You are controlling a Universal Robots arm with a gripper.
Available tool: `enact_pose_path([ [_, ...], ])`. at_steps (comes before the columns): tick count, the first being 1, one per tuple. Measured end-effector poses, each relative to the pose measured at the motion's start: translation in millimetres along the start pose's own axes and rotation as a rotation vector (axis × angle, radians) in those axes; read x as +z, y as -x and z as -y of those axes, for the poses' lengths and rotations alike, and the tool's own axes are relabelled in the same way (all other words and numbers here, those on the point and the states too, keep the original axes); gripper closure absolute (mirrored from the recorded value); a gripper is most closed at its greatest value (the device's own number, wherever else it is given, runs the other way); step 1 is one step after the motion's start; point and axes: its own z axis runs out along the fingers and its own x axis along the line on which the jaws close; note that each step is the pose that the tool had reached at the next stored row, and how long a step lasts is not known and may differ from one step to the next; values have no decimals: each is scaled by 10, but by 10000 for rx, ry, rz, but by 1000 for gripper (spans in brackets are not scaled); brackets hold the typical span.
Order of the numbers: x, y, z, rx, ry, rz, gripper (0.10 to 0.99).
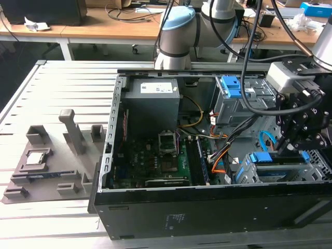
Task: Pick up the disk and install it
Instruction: 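Insert the second disk wire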
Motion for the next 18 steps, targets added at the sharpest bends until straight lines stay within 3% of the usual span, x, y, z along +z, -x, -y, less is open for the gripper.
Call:
enact_pose_path([
  [6,19,2,2,-1,-4,8,925],
  [8,23,3,3,-2,-1,13,851],
  [14,-295,40,6,0,0,0,863],
  [16,-423,73,10,0,0,-3,980],
  [18,-537,99,13,-1,0,-5,980],
])
